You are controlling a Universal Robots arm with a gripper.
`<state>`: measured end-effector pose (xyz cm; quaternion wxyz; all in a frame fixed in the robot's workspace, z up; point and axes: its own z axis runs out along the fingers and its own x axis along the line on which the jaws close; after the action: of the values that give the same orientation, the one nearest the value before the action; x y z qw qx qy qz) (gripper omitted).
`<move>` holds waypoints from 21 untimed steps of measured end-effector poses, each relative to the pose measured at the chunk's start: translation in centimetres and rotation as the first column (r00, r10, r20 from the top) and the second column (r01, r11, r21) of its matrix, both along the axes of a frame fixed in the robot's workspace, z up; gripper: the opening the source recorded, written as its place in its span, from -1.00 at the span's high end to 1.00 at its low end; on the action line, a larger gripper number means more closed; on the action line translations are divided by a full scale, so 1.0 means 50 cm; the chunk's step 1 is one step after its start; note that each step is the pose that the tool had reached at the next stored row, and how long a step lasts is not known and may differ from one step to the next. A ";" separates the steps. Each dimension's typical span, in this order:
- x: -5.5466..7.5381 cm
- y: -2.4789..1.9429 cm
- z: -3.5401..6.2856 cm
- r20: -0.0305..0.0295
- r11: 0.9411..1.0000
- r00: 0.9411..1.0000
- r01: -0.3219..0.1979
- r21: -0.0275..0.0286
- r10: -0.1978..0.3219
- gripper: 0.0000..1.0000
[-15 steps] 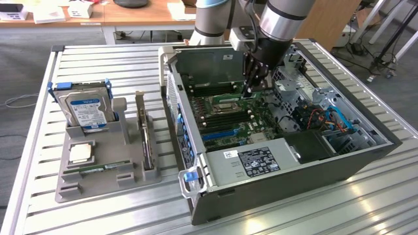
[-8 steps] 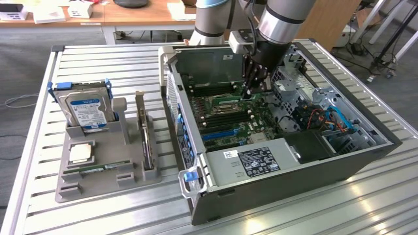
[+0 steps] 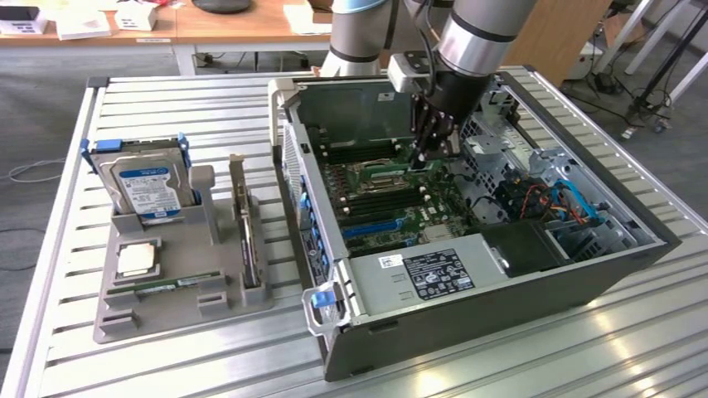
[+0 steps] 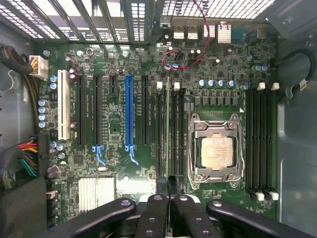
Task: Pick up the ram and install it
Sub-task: 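Insert the ram into the slot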
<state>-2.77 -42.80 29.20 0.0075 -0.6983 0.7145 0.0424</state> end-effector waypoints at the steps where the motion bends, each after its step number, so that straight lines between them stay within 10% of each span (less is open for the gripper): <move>1: 0.000 -0.0001 -0.003 0.000 1.000 1.000 0.000 0.000 0.000 0.76; 21: 0.000 -0.0001 -0.055 0.000 1.000 1.000 0.000 0.000 0.000 0.76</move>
<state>-2.77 -42.81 26.42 0.0075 -0.6984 0.7144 0.0424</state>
